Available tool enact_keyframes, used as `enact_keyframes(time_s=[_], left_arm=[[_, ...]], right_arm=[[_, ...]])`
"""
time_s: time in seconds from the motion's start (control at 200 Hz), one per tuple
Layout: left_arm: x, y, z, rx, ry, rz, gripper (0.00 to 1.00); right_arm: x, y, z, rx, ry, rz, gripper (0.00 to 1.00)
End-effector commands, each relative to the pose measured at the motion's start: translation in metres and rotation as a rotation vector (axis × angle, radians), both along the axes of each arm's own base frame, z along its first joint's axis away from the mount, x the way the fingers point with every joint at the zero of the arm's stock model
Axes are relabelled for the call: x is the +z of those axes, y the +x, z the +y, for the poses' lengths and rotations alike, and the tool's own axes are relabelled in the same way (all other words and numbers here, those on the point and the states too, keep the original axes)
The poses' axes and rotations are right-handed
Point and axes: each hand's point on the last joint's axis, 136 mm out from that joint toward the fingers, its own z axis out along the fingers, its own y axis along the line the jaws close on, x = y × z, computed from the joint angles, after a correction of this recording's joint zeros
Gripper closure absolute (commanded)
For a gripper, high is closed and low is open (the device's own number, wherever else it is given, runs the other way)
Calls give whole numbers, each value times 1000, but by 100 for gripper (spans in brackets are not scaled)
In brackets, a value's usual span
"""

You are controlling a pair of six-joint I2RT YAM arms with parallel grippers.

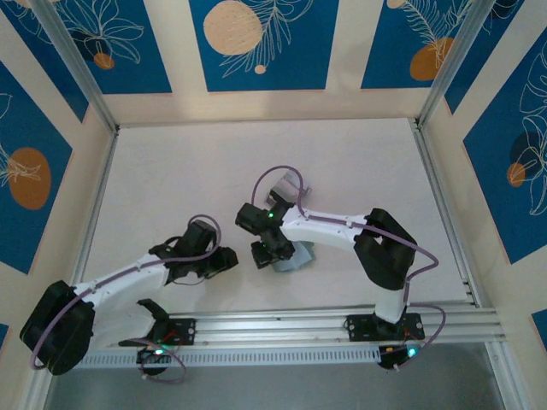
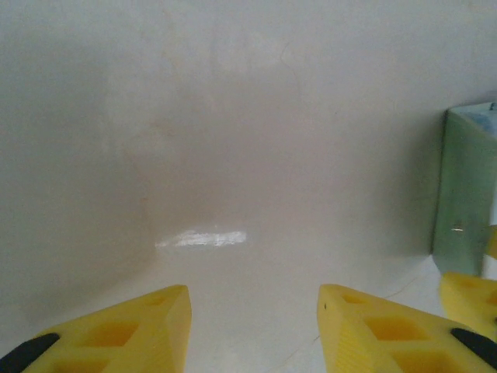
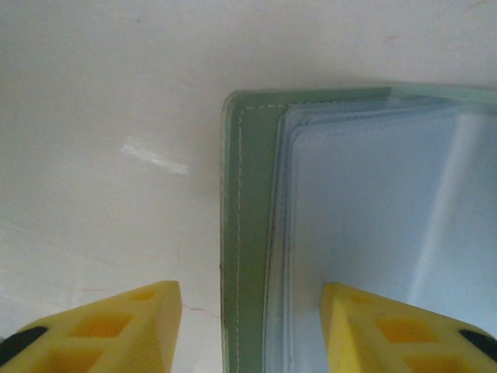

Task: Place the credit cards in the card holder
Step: Open the card holder at the bottom-center of the table.

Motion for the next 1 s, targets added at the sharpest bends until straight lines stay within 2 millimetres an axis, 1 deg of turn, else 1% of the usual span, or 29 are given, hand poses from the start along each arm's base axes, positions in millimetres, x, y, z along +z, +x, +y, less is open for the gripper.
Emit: enact_keyframes(time_s=[0.0, 0.065, 0.185, 0.29, 0.375, 0.49, 0.565, 0.655, 0.85, 0.995], left_arm=[[9, -1, -3, -48, -45, 8, 54], [12, 2, -5, -65, -55, 10, 54], [21, 11, -17, -120, -84, 4, 54], [30, 22, -32, -152, -128, -9, 59], [33, 31, -43, -164, -162, -7, 66], [33, 39, -57, -177, -201, 1, 78], [33, 43, -66, -201, -202, -2, 82], [31, 44, -79, -231, -207, 11, 85], [20, 46, -102, -274, -212, 31, 89], [4, 45, -110, -273, -192, 61, 91]], right_arm=[[2, -7, 15, -32, 120, 68, 44], [1, -5, 15, -50, 146, 81, 42], [0, -3, 13, -74, 192, 104, 40], [-3, -1, 10, -100, 235, 132, 40], [-8, 0, 5, -124, 237, 143, 41], [-12, 2, -2, -154, 255, 164, 49], [-12, 4, -8, -170, 259, 166, 53], [-13, 6, -15, -190, 261, 165, 57], [-14, 10, -24, -220, 288, 177, 58], [-15, 14, -30, -244, 302, 183, 58]])
